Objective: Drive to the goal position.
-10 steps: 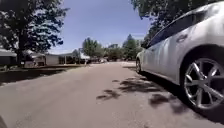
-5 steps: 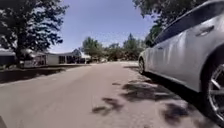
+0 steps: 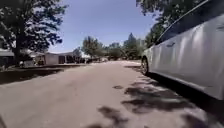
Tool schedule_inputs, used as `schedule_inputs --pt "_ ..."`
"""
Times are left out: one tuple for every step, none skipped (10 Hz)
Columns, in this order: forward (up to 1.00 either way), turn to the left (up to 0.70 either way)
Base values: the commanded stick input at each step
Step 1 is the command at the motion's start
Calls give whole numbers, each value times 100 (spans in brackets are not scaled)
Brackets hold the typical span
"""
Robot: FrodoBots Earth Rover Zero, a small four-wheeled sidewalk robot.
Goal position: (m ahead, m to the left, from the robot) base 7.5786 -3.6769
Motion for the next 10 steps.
schedule_inputs --pt "70 0" --pt "70 0" --pt "70 0" --pt "70 0" --pt "70 0" --pt "70 0" --pt "70 0" --pt "70 0" --pt "70 -12" --pt "70 -25"
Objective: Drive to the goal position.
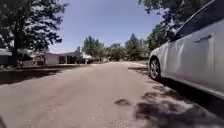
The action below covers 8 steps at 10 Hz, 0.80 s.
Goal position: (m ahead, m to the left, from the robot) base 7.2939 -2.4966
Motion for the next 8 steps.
schedule_inputs --pt "70 -33" --pt "70 -14" --pt "70 0" --pt "70 0" --pt "70 0" --pt "70 0" --pt "70 0" --pt "70 0"
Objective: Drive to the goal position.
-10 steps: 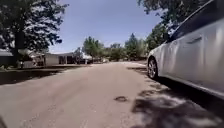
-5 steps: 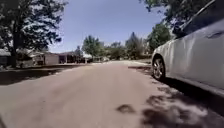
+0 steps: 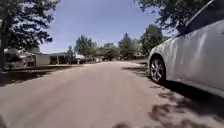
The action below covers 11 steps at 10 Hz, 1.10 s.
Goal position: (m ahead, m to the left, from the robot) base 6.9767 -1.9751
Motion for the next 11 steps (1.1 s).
schedule_inputs --pt "70 0" --pt "70 0" --pt "70 0" --pt "70 0" --pt "70 0" --pt "70 0" --pt "70 0" --pt "70 0" --pt "70 0" --pt "70 0" --pt "70 0"
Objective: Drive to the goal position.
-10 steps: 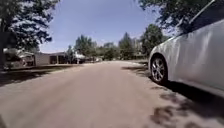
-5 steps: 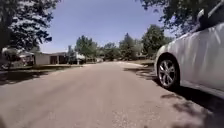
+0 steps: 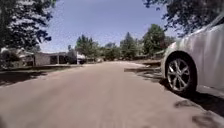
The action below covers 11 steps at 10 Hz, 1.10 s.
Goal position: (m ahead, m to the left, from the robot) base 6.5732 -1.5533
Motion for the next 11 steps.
schedule_inputs --pt "70 0" --pt "70 0" --pt "70 0" --pt "70 0" --pt "70 0" --pt "70 0" --pt "70 0" --pt "70 0" --pt "70 0" --pt "70 0" --pt "70 0"
